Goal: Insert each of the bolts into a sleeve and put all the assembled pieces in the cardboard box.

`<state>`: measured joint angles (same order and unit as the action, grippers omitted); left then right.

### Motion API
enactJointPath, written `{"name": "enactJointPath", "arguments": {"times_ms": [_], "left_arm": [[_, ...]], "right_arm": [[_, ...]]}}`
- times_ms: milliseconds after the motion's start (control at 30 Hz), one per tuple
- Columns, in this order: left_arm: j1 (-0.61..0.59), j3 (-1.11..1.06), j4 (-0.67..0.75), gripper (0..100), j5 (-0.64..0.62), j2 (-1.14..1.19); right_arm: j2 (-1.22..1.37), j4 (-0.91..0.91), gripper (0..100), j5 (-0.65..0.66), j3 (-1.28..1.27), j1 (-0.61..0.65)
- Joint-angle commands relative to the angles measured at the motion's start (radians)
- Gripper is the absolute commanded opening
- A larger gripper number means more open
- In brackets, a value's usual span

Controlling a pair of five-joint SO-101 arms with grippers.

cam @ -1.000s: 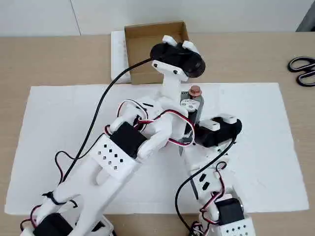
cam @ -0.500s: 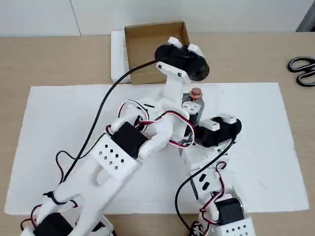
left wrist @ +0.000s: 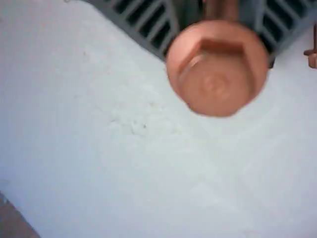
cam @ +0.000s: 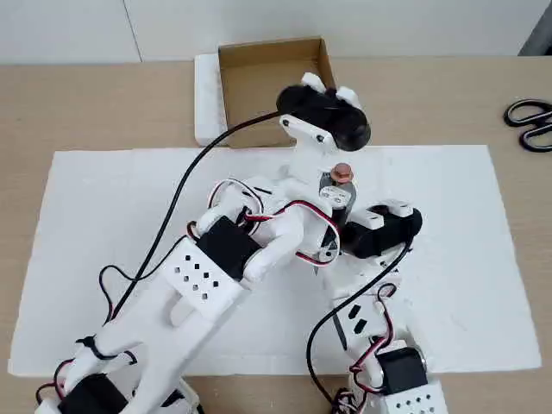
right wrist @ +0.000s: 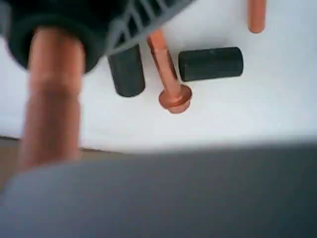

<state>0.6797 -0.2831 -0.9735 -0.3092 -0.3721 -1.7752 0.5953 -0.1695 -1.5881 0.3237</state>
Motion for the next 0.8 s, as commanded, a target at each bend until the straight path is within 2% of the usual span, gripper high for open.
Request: {"name": "enactJointPath", "arguments": {"times_ms": [0,367,567,767], "left_arm": [[0.002,-0.007,-0.005,1,0.008,-0.031],[0.002,-0.008,-0.005,4,0.040,-0.031],[0.000,-0.008,-0.018,17,0.017,-0.031],[-0.002,-0.005,-0.018,19,-0.003,-0.037]], "right_arm": [[-0.008,-0.002,0.4,-0.005,0.015,0.001],[-0.008,-0.002,0.4,-0.006,0.015,0.001],[-0.008,-0.002,0.4,-0.006,0.015,0.001],[-0.008,-0.002,0.4,-0.006,0.015,0.001]]}}
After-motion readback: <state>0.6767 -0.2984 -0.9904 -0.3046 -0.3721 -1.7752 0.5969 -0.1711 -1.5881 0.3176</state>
